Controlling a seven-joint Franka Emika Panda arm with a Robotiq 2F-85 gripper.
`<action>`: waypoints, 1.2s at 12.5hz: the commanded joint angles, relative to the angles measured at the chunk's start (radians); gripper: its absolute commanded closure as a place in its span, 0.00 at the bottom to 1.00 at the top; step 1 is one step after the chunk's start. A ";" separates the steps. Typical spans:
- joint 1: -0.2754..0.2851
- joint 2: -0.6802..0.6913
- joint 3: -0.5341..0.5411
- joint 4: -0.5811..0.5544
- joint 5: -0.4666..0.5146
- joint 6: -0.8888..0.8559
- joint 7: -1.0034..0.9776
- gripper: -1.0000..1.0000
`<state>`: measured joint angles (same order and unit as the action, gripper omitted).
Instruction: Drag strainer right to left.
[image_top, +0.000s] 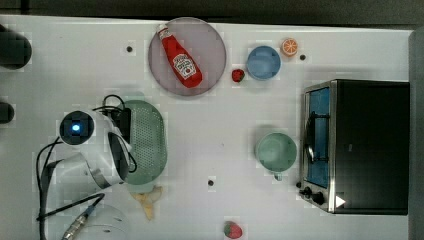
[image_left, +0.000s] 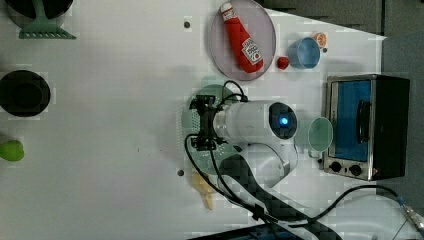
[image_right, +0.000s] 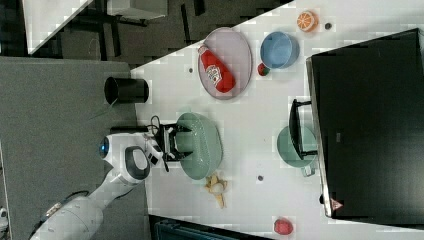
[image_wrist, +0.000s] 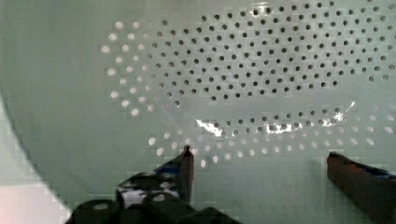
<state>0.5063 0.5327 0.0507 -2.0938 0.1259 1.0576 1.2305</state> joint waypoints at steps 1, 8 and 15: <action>0.060 0.063 0.011 0.053 -0.010 -0.002 0.079 0.00; 0.117 0.127 0.011 0.167 -0.006 -0.036 0.156 0.00; 0.161 0.163 0.013 0.226 0.048 -0.037 0.158 0.00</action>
<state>0.6489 0.6821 0.0467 -1.9131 0.1624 1.0371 1.3398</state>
